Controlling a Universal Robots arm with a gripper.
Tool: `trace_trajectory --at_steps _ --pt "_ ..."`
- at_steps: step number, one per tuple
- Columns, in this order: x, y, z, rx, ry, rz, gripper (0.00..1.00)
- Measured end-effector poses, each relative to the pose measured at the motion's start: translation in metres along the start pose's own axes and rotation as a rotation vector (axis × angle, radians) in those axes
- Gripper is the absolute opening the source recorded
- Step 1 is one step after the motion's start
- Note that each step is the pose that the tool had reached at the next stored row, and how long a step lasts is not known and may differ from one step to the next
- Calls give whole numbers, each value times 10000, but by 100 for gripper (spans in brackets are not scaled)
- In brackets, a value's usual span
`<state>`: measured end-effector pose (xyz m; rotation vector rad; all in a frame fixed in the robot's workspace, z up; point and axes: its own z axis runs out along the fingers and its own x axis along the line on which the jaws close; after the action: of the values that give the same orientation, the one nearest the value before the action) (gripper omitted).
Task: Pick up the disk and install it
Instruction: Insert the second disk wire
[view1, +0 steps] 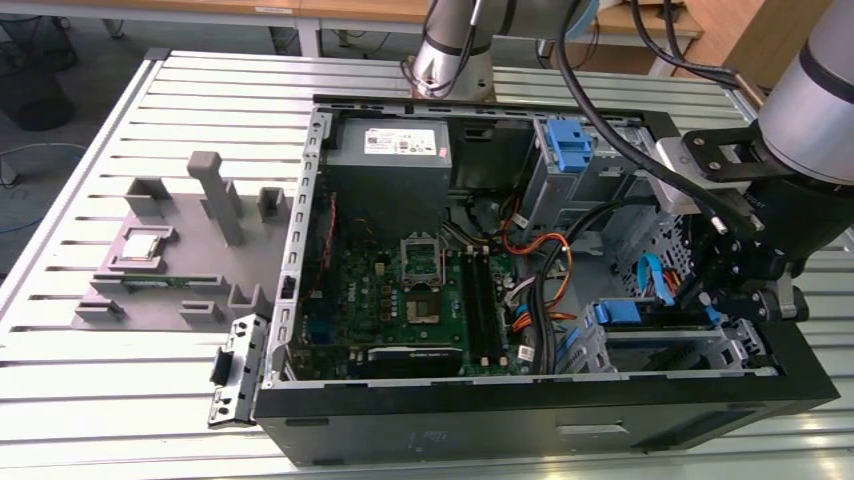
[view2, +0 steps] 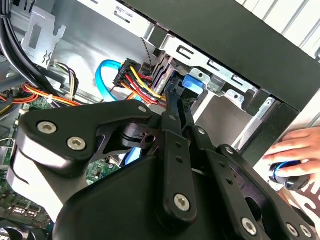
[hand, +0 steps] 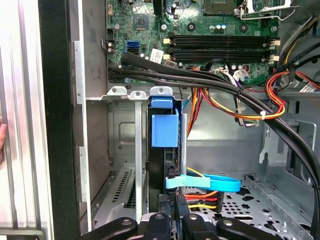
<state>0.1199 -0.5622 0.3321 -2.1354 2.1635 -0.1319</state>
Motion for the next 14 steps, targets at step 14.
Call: trace_trajectory --at_steps 14 --pt "-24 -2 -15 0 1 0 16"
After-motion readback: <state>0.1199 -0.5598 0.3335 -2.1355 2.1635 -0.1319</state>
